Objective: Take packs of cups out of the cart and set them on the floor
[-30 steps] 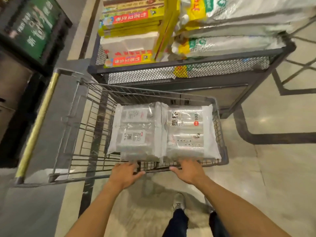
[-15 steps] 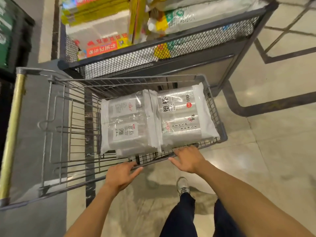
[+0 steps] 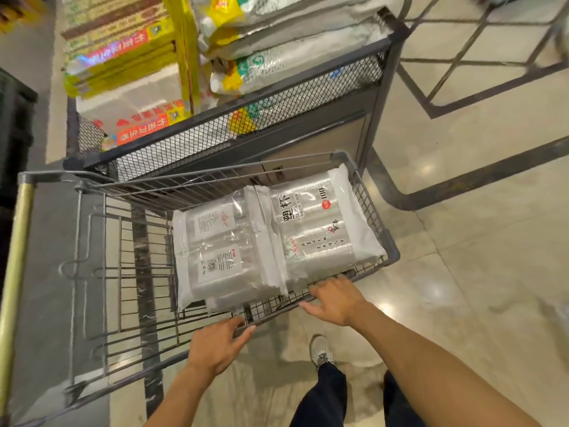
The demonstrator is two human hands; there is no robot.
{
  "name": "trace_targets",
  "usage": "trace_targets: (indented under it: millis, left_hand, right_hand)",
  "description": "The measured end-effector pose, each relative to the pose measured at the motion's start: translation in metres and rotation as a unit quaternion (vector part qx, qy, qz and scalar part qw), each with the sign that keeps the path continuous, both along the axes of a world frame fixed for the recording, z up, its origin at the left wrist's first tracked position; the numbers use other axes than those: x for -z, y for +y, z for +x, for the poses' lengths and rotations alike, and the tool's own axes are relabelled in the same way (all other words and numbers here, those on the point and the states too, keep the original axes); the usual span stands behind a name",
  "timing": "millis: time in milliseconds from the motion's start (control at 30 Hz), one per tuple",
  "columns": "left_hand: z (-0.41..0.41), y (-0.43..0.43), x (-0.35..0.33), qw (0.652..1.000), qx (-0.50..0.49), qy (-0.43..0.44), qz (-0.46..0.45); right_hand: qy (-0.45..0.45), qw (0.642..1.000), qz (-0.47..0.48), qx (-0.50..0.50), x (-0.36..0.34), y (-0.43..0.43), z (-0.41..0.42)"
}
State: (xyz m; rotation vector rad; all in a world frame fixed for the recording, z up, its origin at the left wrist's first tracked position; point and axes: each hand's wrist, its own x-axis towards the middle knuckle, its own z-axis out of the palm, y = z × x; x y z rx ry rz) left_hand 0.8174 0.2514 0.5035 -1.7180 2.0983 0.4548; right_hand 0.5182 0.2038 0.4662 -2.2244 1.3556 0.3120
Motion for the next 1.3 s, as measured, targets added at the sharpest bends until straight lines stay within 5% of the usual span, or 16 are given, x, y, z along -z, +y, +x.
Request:
trace_targets:
  millis: [600, 1300]
  left_hand:
    - [-0.195, -0.01, -0.01, 1.0, -0.007, 0.016, 0.011]
    - [-0.394, -0.06, 0.0, 0.999, 0.032, 0.01, -0.017]
  right_hand:
    - [-0.019, 0.99, 0.123, 0.062, -0.023, -0.008, -0.19]
    - [-0.008, 0.988, 0.11, 0.109, -0.013, -0.049, -0.393]
